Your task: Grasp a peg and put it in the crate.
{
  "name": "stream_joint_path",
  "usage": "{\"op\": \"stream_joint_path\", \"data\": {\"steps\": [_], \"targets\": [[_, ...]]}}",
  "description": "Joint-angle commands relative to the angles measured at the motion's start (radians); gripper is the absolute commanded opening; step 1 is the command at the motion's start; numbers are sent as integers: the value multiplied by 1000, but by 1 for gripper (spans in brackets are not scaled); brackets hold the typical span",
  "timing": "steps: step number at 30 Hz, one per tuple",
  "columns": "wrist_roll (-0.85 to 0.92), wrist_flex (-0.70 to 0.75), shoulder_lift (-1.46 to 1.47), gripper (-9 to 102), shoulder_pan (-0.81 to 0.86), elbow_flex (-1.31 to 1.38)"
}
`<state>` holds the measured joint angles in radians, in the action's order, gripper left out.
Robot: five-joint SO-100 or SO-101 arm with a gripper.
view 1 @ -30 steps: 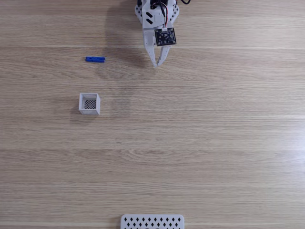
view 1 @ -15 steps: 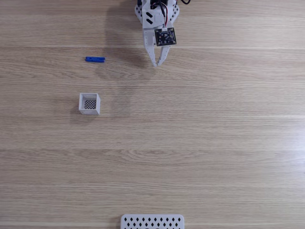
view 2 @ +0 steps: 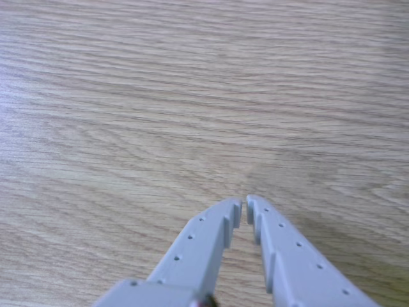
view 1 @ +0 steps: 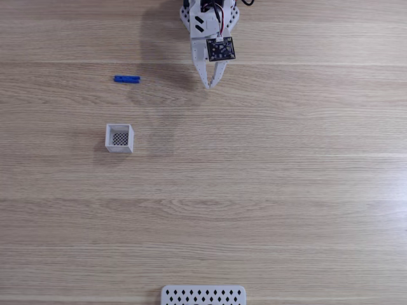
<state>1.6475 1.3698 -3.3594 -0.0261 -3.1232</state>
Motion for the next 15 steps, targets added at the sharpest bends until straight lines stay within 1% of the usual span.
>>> {"op": "stream_joint_path", "data": {"steps": [1,7,11,15], "targets": [[-9,-25,66,-1,2,-5],[-11,-54,250,-1,20,114],[-11,-40,403,-1,121,261],[-12,-38,607,-1,278,431]]}}
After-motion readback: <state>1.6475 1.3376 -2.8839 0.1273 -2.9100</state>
